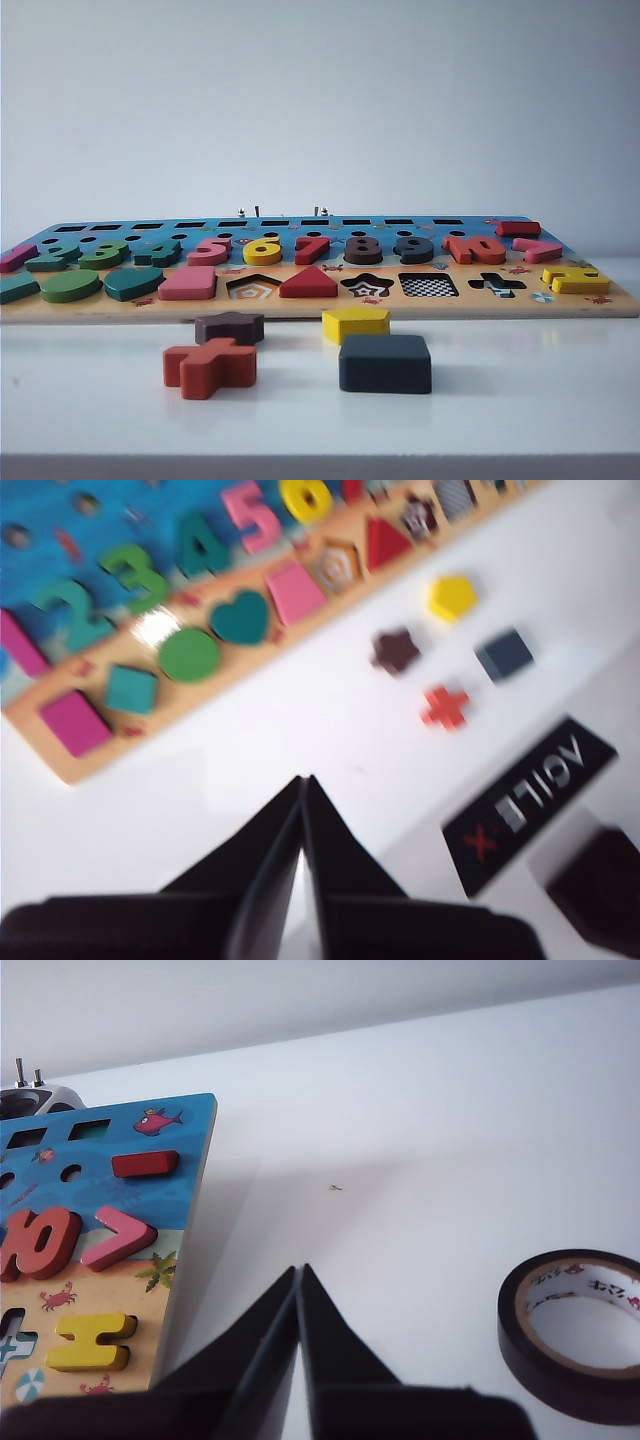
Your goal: Insert the cube into the slot.
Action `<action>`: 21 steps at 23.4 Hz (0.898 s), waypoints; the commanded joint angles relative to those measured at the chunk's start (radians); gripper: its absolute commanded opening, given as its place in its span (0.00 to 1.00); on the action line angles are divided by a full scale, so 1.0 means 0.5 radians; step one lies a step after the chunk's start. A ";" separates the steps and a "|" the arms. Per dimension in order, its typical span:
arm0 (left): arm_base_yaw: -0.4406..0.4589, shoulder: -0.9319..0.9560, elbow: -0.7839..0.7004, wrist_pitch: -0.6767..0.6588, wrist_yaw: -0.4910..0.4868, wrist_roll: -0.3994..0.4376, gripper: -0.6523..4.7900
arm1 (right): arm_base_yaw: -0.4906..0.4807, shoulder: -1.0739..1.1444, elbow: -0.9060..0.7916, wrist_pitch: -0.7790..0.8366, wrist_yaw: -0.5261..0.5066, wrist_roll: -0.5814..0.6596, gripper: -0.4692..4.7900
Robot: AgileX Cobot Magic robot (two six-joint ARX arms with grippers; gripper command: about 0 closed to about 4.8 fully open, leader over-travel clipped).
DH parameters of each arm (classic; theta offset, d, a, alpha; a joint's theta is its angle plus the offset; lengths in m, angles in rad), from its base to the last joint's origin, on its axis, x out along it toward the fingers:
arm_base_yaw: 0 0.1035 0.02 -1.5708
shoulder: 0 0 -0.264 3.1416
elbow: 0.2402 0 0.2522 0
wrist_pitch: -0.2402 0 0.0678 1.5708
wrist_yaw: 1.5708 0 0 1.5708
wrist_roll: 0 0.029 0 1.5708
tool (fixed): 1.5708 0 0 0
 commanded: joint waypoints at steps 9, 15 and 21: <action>-0.093 0.006 0.008 -0.166 0.340 0.227 0.16 | -0.002 -0.005 0.001 0.170 -0.078 0.327 0.09; -0.115 0.017 0.008 -0.050 0.384 0.227 0.16 | -0.001 -0.005 0.169 0.433 -0.369 0.414 0.15; -0.114 0.027 0.008 0.123 0.375 0.220 0.16 | -0.001 -0.003 0.547 0.196 -0.490 0.360 0.24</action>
